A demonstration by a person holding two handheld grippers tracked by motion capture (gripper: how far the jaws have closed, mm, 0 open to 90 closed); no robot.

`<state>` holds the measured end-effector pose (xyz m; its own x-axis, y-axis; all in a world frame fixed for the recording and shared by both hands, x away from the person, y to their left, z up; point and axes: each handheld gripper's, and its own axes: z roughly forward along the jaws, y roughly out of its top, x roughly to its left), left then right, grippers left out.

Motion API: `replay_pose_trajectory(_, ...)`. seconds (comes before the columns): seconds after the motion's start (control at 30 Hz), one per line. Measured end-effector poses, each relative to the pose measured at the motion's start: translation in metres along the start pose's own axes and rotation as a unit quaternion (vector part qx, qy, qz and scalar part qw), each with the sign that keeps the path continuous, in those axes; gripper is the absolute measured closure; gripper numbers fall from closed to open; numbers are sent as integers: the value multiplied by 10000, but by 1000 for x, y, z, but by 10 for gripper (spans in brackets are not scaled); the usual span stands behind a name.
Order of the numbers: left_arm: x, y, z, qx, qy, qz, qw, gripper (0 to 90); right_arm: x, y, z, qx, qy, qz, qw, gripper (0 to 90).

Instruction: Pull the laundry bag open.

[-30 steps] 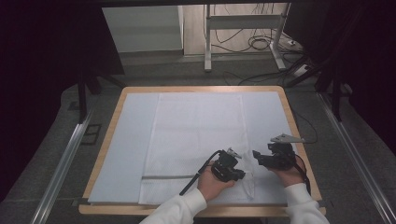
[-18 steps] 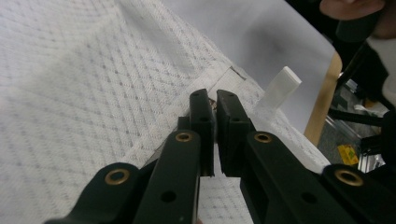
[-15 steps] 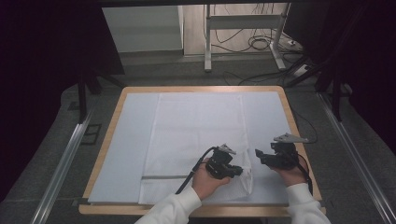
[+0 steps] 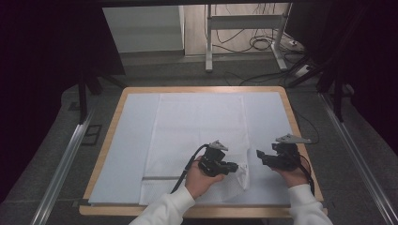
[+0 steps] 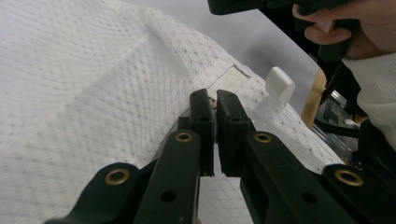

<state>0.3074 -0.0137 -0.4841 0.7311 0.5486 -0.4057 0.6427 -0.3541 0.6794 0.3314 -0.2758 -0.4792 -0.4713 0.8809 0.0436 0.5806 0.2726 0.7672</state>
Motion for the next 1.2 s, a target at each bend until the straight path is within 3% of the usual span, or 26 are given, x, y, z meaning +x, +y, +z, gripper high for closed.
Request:
replay_pose_trajectory(0.17, 5, -1, -9, -43, 29, 4, 10000, 869, 0, 1, -2, -16, 63, 34, 10000, 273)
replay_pose_trajectory(0.53, 2, -3, -5, -48, -15, -9, 10000, 870, 1, 2, -6, -47, 378, 342, 9987, 250)
replay_pose_trajectory(0.57, 2, -3, -4, -33, -17, 4, 10000, 870, 2, 2, -7, -21, 568, 505, 9971, 247)
replay_pose_trajectory(0.8, -1, -4, -1, -9, -21, 30, 10000, 870, 16, 7, -6, 89, 1090, 658, 9918, 245)
replay_pose_trajectory(1.0, -1, -5, 1, 7, -43, 38, 10000, 869, 21, 7, -2, 215, 1206, 713, 9899, 246)
replay_pose_trajectory(1.2, -2, -5, 2, 13, -44, 52, 10000, 870, 23, 5, 5, 438, 1359, 964, 9850, 247)
